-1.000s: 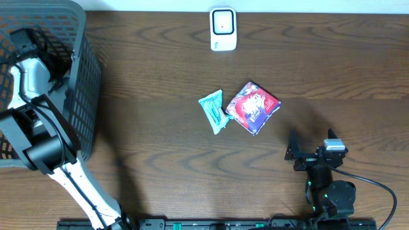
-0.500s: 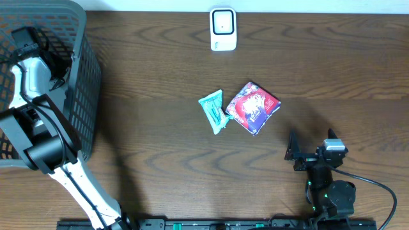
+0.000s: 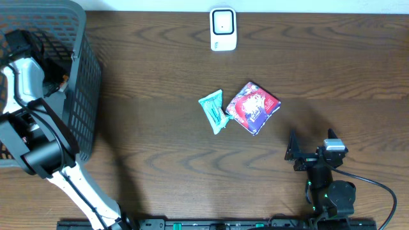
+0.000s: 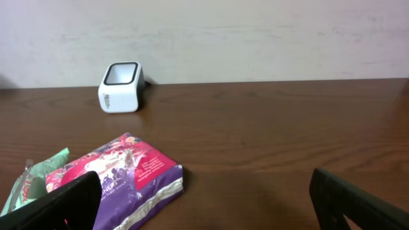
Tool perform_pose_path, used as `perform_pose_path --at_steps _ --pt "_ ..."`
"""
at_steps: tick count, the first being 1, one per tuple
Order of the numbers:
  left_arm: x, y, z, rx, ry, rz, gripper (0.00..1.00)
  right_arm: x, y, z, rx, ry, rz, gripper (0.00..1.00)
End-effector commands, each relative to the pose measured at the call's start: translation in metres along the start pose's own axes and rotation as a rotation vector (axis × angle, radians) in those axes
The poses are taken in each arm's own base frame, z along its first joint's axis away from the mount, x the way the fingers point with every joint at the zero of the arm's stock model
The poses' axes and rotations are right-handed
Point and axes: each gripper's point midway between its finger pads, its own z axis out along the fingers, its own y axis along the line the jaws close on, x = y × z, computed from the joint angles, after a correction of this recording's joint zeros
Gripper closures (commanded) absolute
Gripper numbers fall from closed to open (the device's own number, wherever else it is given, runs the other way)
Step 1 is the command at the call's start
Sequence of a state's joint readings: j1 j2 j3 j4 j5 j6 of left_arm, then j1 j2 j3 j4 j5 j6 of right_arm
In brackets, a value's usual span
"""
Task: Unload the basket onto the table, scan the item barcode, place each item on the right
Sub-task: 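Grasp the orange Kleenex tissue pack with the left gripper, then carry the Kleenex pack past the scanner and release it on the table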
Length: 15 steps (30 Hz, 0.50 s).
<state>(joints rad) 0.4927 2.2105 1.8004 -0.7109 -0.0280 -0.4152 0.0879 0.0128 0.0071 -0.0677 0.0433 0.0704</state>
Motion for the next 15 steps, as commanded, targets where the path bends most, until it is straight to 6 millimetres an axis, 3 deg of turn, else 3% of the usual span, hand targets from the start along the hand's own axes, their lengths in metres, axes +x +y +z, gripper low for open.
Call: perform_pose_path --at_steps 1,2,4,7,11,13,15 --pt "0.005 0.002 -0.004 -0.003 0.011 0.013 0.78 0.001 -0.001 0.0 0.003 0.002 -0.008 0.01" --pt "0.007 0.003 0.0 -0.007 0.019 0.013 0.68 0.001 -0.001 0.0 0.002 0.002 -0.008 0.01" --pt "0.01 0.003 0.009 -0.012 0.029 0.014 0.25 0.001 -0.001 0.0 0.002 0.002 -0.008 0.01" --pt "0.015 0.005 0.022 -0.022 0.047 0.016 0.22 0.001 -0.001 0.0 0.002 0.002 -0.008 0.01" --pt "0.02 0.006 0.034 -0.03 0.064 0.018 0.21 0.001 -0.001 0.0 0.002 0.002 -0.008 0.01" --pt "0.02 0.006 0.035 -0.031 0.065 0.018 0.34 0.001 -0.001 0.0 0.003 0.002 -0.008 0.01" --pt "0.02 0.006 0.035 -0.03 0.064 0.018 0.63 0.001 -0.001 0.0 0.002 0.002 -0.008 0.01"
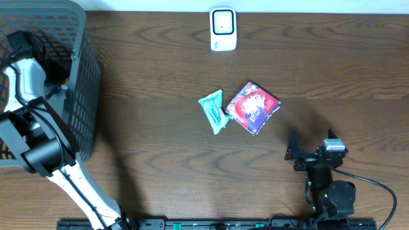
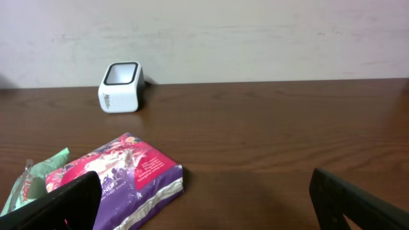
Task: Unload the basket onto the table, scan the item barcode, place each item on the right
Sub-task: 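Carry the Kleenex pack past the scanner and release it on the table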
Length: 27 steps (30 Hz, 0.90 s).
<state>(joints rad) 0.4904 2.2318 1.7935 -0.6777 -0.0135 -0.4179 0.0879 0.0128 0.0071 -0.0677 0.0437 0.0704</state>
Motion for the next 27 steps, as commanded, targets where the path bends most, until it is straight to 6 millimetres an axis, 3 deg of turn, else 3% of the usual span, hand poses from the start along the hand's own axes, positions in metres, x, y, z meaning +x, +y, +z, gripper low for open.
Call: perform_pose_path --at_steps 1,2,7,11,13,16,20,23,27 --pt "0.018 0.011 0.024 -0.047 0.063 0.018 0.81 0.001 -0.001 0.0 0.002 0.002 -0.008 0.01" --pt "0.02 0.011 0.024 -0.046 0.071 0.019 0.92 0.001 -0.001 0.0 0.002 0.002 -0.008 0.01" --pt "0.028 0.008 0.015 -0.018 0.113 0.025 0.93 0.001 -0.001 0.0 0.002 0.002 -0.008 0.01" --pt "0.011 0.002 -0.027 0.015 0.049 0.021 0.93 0.001 -0.001 0.0 0.002 0.002 -0.008 0.01" --pt "-0.003 -0.004 -0.06 0.055 -0.017 0.018 0.93 0.001 -0.001 0.0 0.002 0.002 -0.008 0.01" --pt "-0.023 -0.017 -0.127 0.158 -0.136 0.015 0.93 0.001 -0.001 0.0 0.002 0.002 -0.008 0.01" --pt "-0.038 -0.019 -0.21 0.241 -0.293 0.006 0.93 0.001 -0.001 0.0 0.002 0.002 -0.008 0.01" --pt "-0.038 -0.021 -0.271 0.33 -0.388 -0.006 0.93 0.001 -0.001 0.0 0.002 0.002 -0.008 0.01" --pt "-0.021 -0.031 -0.347 0.517 -0.455 -0.008 0.93 0.001 -0.001 0.0 0.002 0.002 -0.008 0.01"
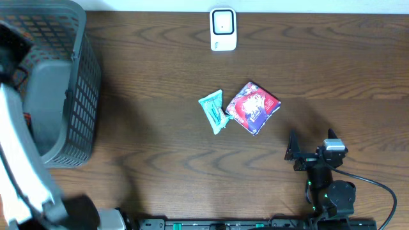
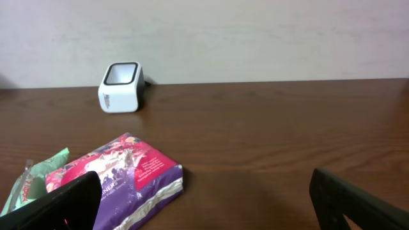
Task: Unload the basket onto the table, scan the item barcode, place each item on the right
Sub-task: 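Carry the Kleenex pack past the scanner and release it on the table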
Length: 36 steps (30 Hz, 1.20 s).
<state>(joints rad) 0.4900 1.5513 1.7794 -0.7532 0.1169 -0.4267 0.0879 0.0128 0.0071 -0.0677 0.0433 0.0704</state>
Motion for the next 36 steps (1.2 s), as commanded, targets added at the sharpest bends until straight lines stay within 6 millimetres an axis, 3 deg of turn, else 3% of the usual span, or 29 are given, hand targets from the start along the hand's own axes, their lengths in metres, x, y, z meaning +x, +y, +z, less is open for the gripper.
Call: perform_pose_path --at_steps 1,4,7,10,14,20,29,35,36 --pt "0.0 -0.037 -0.046 0.193 0.001 -0.025 0.93 0.001 -0.001 0.0 0.003 0.002 -0.008 0.01" --pt "0.012 -0.076 -0.092 0.381 0.024 0.015 0.93 0.001 -0.001 0.0 0.003 0.002 -0.008 0.01" --pt "0.041 -0.107 -0.126 0.5 0.093 0.066 0.93 0.001 -0.001 0.0 0.002 0.002 -0.008 0.01" --pt "0.088 -0.135 -0.145 0.569 0.224 0.133 0.93 0.001 -0.001 0.0 0.002 0.002 -0.008 0.01" --pt "0.154 -0.166 -0.154 0.63 0.413 0.261 0.93 0.001 -0.001 0.0 0.002 0.002 -0.008 0.01" --pt "0.256 -0.182 -0.132 0.526 0.654 0.44 0.93 0.001 -0.001 0.0 0.002 0.002 -0.008 0.01" --pt "0.403 -0.184 -0.088 0.365 0.97 0.664 0.93 0.001 -0.001 0.0 0.003 0.002 -0.008 0.01" --pt "0.465 -0.182 -0.054 0.304 1.051 0.726 0.92 0.001 -0.001 0.0 0.002 0.002 -0.008 0.01" --pt "0.471 -0.18 -0.049 0.294 1.06 0.73 0.84 0.001 -0.001 0.0 0.003 0.002 -0.008 0.01"
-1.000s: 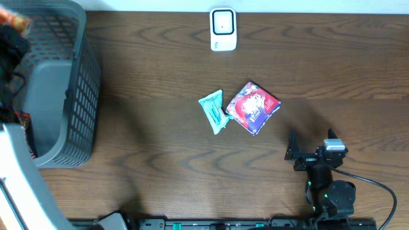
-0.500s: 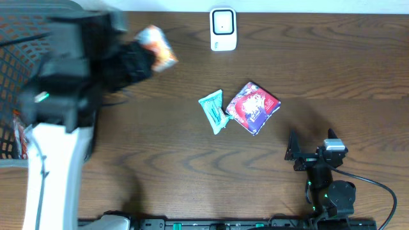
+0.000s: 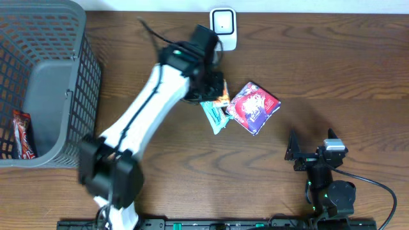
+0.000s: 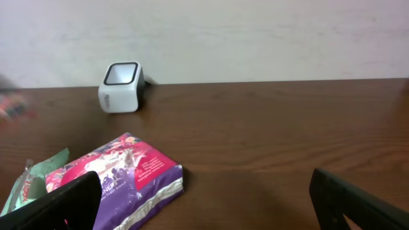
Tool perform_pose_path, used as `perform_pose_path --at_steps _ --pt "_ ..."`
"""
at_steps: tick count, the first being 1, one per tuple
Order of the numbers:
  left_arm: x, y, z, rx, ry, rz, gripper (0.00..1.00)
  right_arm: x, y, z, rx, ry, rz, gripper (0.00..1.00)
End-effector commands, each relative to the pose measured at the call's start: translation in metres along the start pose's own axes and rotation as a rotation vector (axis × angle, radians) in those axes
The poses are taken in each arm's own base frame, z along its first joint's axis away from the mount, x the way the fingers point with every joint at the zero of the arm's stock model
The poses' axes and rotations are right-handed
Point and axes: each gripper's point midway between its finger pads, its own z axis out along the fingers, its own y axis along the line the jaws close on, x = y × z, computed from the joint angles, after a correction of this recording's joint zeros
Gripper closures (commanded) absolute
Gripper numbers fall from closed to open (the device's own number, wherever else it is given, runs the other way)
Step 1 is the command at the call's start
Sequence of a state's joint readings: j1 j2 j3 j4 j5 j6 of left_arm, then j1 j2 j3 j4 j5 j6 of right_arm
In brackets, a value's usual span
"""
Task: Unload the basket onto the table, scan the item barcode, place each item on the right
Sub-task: 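Carry the Kleenex pack past the scanner and release it on the table, then reach the left gripper into the basket toward the red-brown wrapper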
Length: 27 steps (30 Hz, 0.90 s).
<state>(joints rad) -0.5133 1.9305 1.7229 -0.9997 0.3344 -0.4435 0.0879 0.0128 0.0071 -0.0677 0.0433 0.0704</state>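
The white barcode scanner [image 3: 223,29] stands at the table's far edge, and it also shows in the right wrist view as the scanner [image 4: 121,86]. My left arm reaches across the table. Its gripper [image 3: 217,94] sits just in front of the scanner, shut on a small orange packet [image 3: 222,99]. That packet appears as a blurred streak [image 4: 13,105] at the left edge of the right wrist view. My right gripper [image 3: 311,153] [image 4: 204,214] rests open near the front edge, holding nothing.
A teal packet [image 3: 214,114] and a purple-and-red packet [image 3: 254,107] lie mid-table, right beside the left gripper. A grey mesh basket [image 3: 77,76] stands at the left with a red packet [image 3: 20,134] inside it.
My left arm was a blur at the far left by the basket. It now stretches across the table to just in front of the scanner, with an orange packet in its gripper. The right arm is unmoved.
My left arm was first down inside the basket, and stayed there at the following moment. Then it was up at the left edge, blurred. Now it holds an orange packet near the scanner. The right gripper stayed open and the two mid-table packets lay still throughout.
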Motion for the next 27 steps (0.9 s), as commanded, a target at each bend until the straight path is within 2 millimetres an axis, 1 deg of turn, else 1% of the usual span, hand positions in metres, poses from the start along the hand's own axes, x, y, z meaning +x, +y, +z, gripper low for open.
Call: perform_pose_path --at_steps 1,2,3,4,5,8,10,14,17,21,24,27 --pt "0.001 0.009 0.022 -0.034 0.034 0.0 0.65 0.001 -0.001 0.0 0.002 0.002 -0.008 0.01" --pt "0.001 0.011 0.028 -0.041 0.046 -0.004 0.45 0.001 -0.001 0.0 0.003 0.002 -0.008 0.01" --pt "0.001 0.012 0.032 -0.044 0.051 -0.006 0.33 0.001 -0.001 0.0 0.003 0.002 -0.008 0.01" --pt "0.0 0.014 0.034 -0.047 0.056 -0.003 0.24 0.001 -0.001 0.0 0.003 0.002 -0.008 0.01" --pt "0.0 0.014 0.035 -0.047 0.057 0.005 0.2 0.001 -0.001 0.0 0.002 0.002 -0.008 0.01" --pt "-0.004 0.015 0.028 -0.04 0.041 0.035 0.16 0.001 -0.001 0.0 0.002 0.002 -0.008 0.01" --pt "-0.01 0.014 0.017 -0.029 0.012 0.041 0.16 0.001 -0.001 0.0 0.003 0.002 -0.008 0.01" --pt "-0.027 0.016 -0.02 0.004 -0.083 0.025 0.15 0.001 -0.001 0.0 0.002 0.002 -0.008 0.01" --pt "-0.039 0.024 -0.057 0.026 -0.169 -0.001 0.12 0.001 -0.001 0.0 0.002 0.002 -0.008 0.01" --pt "-0.052 0.048 -0.108 0.041 -0.292 -0.06 0.11 0.001 -0.001 0.0 0.002 0.002 -0.008 0.01" --pt "-0.06 0.077 -0.152 0.041 -0.401 -0.124 0.1 0.001 -0.001 0.0 0.002 0.002 -0.008 0.01" --pt "-0.063 0.11 -0.191 0.027 -0.5 -0.2 0.1 0.001 -0.001 0.0 0.002 0.002 -0.008 0.01"
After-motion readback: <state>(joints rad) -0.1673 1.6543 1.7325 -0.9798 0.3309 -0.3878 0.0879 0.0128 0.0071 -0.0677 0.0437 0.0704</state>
